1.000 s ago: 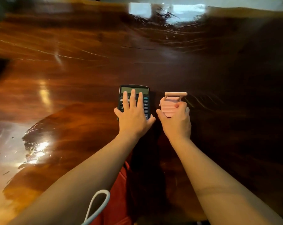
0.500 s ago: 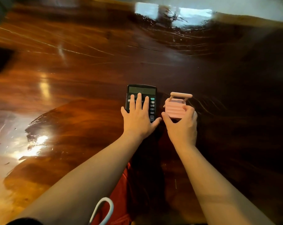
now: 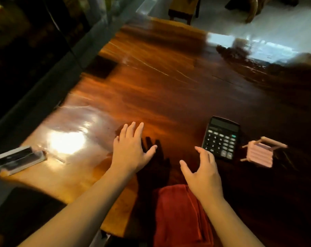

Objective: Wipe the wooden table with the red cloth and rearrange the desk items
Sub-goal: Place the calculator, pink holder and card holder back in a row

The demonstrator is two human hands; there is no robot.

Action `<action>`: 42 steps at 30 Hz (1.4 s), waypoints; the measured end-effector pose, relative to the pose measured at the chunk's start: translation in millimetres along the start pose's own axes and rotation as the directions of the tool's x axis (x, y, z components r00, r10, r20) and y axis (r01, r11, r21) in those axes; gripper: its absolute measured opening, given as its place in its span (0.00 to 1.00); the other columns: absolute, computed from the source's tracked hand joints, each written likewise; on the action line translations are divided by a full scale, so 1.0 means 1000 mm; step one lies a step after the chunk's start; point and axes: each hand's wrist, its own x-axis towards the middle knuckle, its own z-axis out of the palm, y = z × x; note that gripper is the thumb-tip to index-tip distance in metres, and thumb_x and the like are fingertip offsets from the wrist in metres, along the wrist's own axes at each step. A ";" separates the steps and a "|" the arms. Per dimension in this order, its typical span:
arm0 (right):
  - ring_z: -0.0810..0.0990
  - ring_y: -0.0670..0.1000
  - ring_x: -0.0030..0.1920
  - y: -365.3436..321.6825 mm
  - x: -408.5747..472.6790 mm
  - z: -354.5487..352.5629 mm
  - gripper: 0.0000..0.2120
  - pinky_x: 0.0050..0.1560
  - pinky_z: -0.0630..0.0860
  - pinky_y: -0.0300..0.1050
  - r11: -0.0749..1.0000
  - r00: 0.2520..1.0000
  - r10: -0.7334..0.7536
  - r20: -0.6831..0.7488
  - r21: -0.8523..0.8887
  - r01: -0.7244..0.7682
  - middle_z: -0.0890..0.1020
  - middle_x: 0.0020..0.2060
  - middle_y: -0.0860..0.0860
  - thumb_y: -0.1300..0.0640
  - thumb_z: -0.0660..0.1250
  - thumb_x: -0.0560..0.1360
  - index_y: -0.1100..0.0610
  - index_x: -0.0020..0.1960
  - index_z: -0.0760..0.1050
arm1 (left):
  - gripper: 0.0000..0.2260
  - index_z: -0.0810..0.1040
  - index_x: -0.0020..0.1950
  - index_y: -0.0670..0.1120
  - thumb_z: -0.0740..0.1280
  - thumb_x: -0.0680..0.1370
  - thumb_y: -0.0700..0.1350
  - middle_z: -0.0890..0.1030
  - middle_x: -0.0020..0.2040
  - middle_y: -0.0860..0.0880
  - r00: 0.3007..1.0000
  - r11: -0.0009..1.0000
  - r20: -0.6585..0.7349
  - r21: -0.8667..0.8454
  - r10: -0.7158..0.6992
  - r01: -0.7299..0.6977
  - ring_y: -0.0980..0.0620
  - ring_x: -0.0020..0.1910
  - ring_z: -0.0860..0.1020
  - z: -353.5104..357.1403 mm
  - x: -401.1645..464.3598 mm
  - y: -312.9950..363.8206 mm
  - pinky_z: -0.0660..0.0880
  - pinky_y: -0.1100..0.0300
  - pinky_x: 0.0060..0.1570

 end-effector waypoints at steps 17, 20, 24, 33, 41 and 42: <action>0.63 0.56 0.77 -0.168 0.006 0.141 0.37 0.68 0.72 0.56 0.877 0.816 -0.174 0.551 -0.290 0.383 0.63 0.79 0.52 0.35 0.66 0.76 0.45 0.80 0.58 | 0.40 0.62 0.78 0.52 0.74 0.71 0.60 0.66 0.78 0.46 0.910 0.907 0.060 0.137 -0.410 0.399 0.41 0.78 0.58 -0.104 -0.076 -0.313 0.50 0.31 0.73; 0.63 0.56 0.77 -0.168 0.000 0.156 0.38 0.67 0.73 0.55 0.863 0.809 -0.133 0.573 -0.335 0.379 0.64 0.79 0.52 0.35 0.66 0.76 0.45 0.80 0.58 | 0.32 0.68 0.74 0.52 0.75 0.72 0.51 0.76 0.68 0.47 0.932 0.933 0.116 0.155 -0.343 0.324 0.44 0.68 0.73 -0.109 -0.074 -0.338 0.67 0.38 0.69; 0.62 0.55 0.77 -0.164 -0.004 0.163 0.36 0.68 0.72 0.54 0.852 0.820 -0.132 0.557 -0.358 0.381 0.64 0.79 0.52 0.34 0.64 0.76 0.46 0.80 0.59 | 0.25 0.73 0.68 0.53 0.76 0.72 0.46 0.78 0.60 0.51 0.918 0.936 0.188 0.110 -0.350 0.334 0.48 0.59 0.77 -0.118 -0.057 -0.350 0.76 0.51 0.57; 0.63 0.52 0.77 -0.153 0.003 0.147 0.32 0.69 0.70 0.52 0.916 0.861 -0.142 0.488 -0.266 0.302 0.66 0.78 0.48 0.37 0.62 0.79 0.45 0.79 0.61 | 0.21 0.77 0.60 0.51 0.79 0.70 0.45 0.81 0.53 0.49 0.943 0.972 0.238 0.048 -0.234 0.229 0.46 0.52 0.79 -0.134 -0.011 -0.291 0.77 0.51 0.50; 0.63 0.54 0.76 -0.103 0.017 0.100 0.31 0.70 0.69 0.53 0.948 0.938 -0.060 0.343 -0.275 0.161 0.66 0.77 0.51 0.39 0.63 0.79 0.47 0.79 0.62 | 0.19 0.77 0.57 0.47 0.78 0.70 0.43 0.82 0.53 0.46 0.960 1.000 0.280 -0.016 0.001 0.004 0.44 0.51 0.79 -0.128 0.058 -0.177 0.73 0.53 0.46; 0.64 0.54 0.76 -0.096 0.017 0.093 0.31 0.70 0.70 0.53 0.951 0.945 -0.042 0.323 -0.276 0.136 0.67 0.77 0.51 0.39 0.63 0.79 0.47 0.78 0.62 | 0.19 0.77 0.57 0.46 0.78 0.70 0.43 0.82 0.53 0.45 0.959 0.999 0.280 -0.023 0.041 -0.036 0.43 0.51 0.79 -0.124 0.066 -0.161 0.71 0.54 0.45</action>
